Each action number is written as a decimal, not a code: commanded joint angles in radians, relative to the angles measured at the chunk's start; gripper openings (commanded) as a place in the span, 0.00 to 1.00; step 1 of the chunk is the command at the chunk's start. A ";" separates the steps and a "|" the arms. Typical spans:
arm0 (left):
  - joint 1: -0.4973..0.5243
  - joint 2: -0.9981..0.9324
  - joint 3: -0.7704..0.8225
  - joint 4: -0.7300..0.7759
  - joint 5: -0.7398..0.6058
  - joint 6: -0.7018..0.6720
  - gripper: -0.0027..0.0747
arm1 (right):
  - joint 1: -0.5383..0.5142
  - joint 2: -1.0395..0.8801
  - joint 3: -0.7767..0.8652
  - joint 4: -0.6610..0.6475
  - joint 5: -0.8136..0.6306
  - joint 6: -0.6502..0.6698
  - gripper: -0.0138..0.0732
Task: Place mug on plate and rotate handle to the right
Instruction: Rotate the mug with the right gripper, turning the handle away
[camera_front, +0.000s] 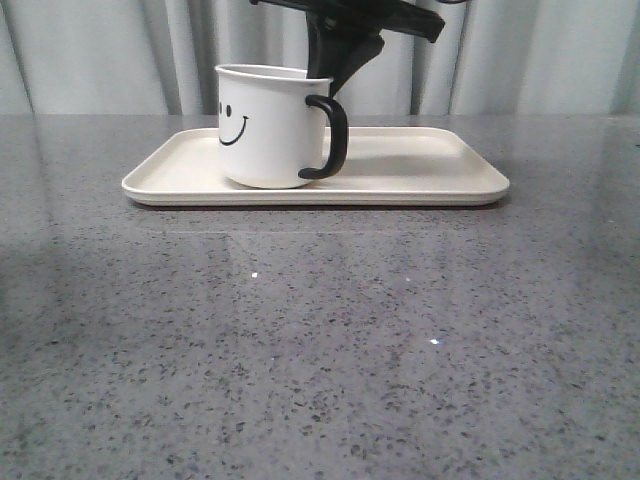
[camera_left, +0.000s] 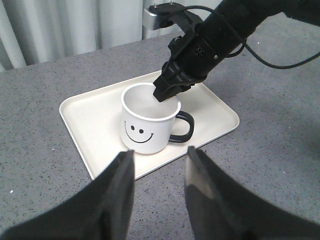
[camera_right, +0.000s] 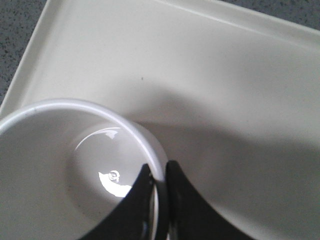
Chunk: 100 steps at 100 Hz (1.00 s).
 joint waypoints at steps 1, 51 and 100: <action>-0.003 -0.004 -0.028 -0.020 -0.081 -0.010 0.34 | 0.000 -0.059 -0.042 0.002 -0.017 -0.013 0.08; -0.003 -0.004 -0.028 -0.020 -0.081 -0.010 0.34 | 0.000 -0.059 -0.116 -0.006 0.094 -0.557 0.08; -0.003 -0.004 -0.028 -0.020 -0.077 -0.010 0.34 | -0.002 -0.059 -0.116 0.107 0.061 -0.874 0.08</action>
